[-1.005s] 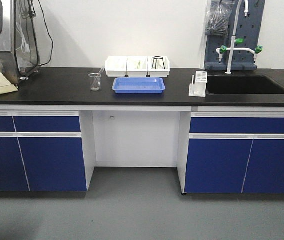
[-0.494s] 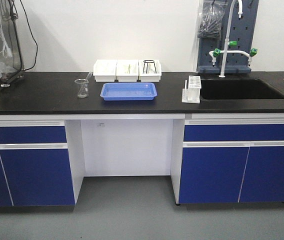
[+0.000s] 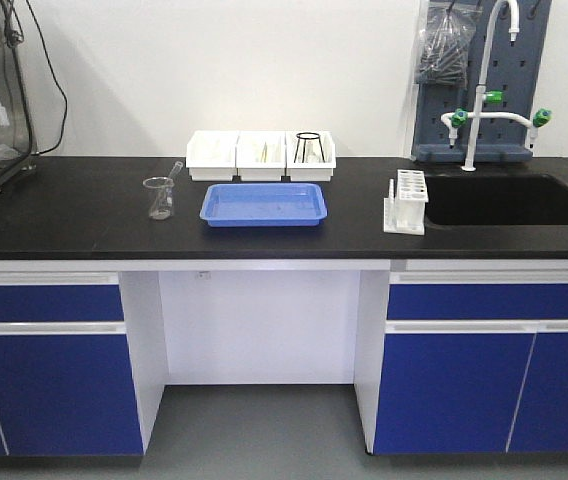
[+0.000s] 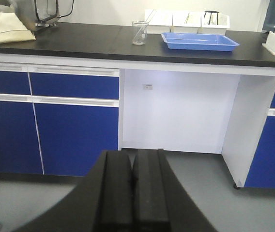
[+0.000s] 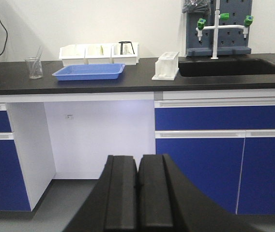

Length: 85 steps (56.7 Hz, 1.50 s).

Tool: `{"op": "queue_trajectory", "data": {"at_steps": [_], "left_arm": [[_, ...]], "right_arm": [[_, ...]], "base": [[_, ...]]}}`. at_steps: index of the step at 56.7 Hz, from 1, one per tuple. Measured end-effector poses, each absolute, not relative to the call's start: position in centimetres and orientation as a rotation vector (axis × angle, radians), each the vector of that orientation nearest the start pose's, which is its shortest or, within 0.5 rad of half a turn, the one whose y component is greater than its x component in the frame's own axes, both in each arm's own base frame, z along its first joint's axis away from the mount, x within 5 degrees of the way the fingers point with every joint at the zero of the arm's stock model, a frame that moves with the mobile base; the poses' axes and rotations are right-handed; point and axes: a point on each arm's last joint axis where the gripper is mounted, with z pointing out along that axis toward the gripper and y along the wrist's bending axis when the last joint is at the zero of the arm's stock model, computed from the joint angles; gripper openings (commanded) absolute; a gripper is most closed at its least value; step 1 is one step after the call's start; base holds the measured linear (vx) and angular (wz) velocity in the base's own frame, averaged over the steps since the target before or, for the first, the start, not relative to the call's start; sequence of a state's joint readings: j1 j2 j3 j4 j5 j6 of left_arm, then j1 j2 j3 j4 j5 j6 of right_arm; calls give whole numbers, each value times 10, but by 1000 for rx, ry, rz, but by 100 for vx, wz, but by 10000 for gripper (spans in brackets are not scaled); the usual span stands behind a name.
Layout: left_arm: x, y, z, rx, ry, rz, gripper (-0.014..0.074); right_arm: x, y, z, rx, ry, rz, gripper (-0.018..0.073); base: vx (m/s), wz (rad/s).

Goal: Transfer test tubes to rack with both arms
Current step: 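Drive the base forward toward the bench with the beaker and rack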

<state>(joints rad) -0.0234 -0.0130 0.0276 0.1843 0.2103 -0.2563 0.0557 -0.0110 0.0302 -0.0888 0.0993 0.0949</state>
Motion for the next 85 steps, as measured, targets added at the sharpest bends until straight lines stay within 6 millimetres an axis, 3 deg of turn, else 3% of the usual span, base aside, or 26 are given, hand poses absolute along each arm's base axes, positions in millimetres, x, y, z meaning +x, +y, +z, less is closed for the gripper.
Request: {"op": "queue_trajectory", "data": {"at_steps": [85], "left_arm": [[56,2,186,-73,1704,-41,-4]], "right_arm": [[57,2,195,-33,1602,41,-8]], "base": [[41,-2]]}}
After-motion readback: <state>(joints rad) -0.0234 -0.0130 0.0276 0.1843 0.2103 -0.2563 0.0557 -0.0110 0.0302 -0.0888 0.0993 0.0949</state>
